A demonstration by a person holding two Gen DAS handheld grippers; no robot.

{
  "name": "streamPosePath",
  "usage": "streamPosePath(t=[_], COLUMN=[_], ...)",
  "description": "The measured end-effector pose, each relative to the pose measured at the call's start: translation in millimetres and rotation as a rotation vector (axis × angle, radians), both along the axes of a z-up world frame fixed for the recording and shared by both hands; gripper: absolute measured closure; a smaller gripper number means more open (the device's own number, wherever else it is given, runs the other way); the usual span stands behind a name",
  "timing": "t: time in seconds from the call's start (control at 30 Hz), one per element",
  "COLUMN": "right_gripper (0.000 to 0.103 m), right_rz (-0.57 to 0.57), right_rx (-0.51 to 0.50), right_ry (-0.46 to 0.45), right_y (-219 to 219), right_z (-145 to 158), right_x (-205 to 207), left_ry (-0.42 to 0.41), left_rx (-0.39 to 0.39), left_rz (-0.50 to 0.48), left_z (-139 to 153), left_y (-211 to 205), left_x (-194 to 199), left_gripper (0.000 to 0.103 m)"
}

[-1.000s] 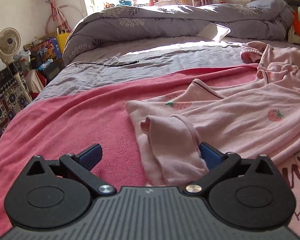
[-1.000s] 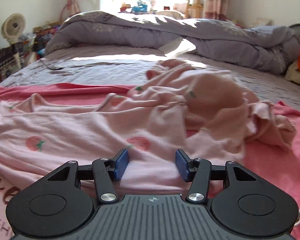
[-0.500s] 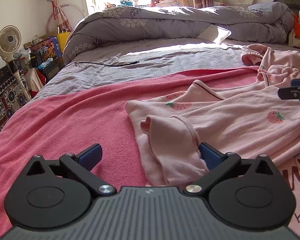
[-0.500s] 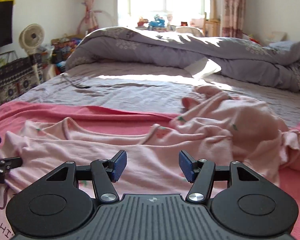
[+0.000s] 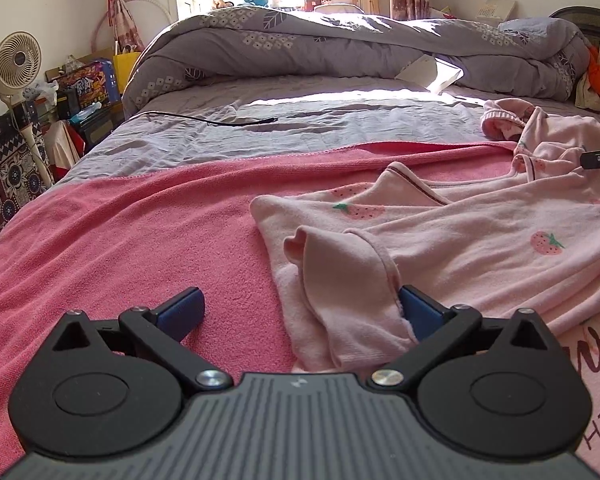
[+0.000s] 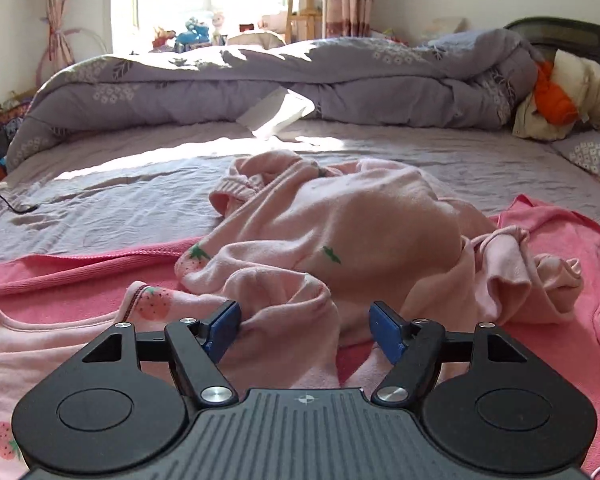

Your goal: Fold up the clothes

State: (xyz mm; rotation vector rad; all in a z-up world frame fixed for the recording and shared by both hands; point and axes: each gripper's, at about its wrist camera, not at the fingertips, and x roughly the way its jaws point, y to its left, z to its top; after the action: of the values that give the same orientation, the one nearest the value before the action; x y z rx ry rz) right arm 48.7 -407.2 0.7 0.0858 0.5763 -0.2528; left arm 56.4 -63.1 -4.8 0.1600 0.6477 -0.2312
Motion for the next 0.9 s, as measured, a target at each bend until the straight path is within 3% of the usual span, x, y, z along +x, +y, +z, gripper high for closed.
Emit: streamPosePath(t=[0.1,0.2,0.27,0.3,0.37,0.4,0.47,0.5,0.57,0.7,0.73,0.8,0.9], right_gripper=[0.023,0.021,0.02,0.02,0.018,0.009,0.005,0.006,0.006,0.006,0.006,0.006,0.006], right_rz=[0.207,0.307,0.26,0.235,0.048,-0.003,-0.077,-0.07,-0.083,0.025,0.046,0.1,0.191], right_rx=[-0.01,-0.11,-0.184,-0.141,-0.081,-0.078,-0.014,0.03,-0.011,-0.011,0.01,0.062,0.147], right_ry=[-0.044,0.056,0.108,0.09,0.103,0.097,0.11,0.106,0.083,-0.007,-0.029,-0.061,-0.091], right_y=[28.5,55.6,51.3,37.2,1.4,-12.0,-40.8,-47.4,-45.3,-38.0,-37.9,-39.8,-44.3], right_z=[10.7,1.2,-11.6,-12.8,-9.6,-9.2,-14.0,-13.2,-8.4,3.5,5.1,5.1,2.3], right_x=[-31.8,-49.1,-56.1,-60.9,-61.2,-62.3,-67.5,-73.5,-92.0,-152.4,-169.7,-204.3,-258.8], left_ry=[0.001,0.005,0.008,0.008,0.01,0.011,0.015,0.011,-0.002,-0.086,-0.06,-0.01,-0.059], left_rx=[-0.001,-0.007,-0.012,-0.012,-0.015,-0.017,-0.027,-0.031,-0.04,-0.063,-0.069,-0.076,-0.123], left_rz=[0.0,-0.001,-0.002,-0.002,-0.002,-0.002,-0.001,-0.001,0.002,0.035,0.046,0.062,0.029], left_z=[0.2,0.4,0.4,0.6,0.5,0.2,0.0,0.6,2.2,15.0,17.2,18.5,29.5], left_y=[0.2,1.1,1.9,2.0,2.3,2.8,4.0,4.6,6.0,14.3,18.8,31.6,57.7], left_x=[0.1,0.6,1.1,1.4,2.1,2.3,3.0,2.3,-0.5,-25.0,-33.5,-60.0,-125.3], left_gripper=[0.0,0.0,0.0,0.0,0.0,0.0,0.0,0.0,0.0,0.0,0.0,0.0,0.001])
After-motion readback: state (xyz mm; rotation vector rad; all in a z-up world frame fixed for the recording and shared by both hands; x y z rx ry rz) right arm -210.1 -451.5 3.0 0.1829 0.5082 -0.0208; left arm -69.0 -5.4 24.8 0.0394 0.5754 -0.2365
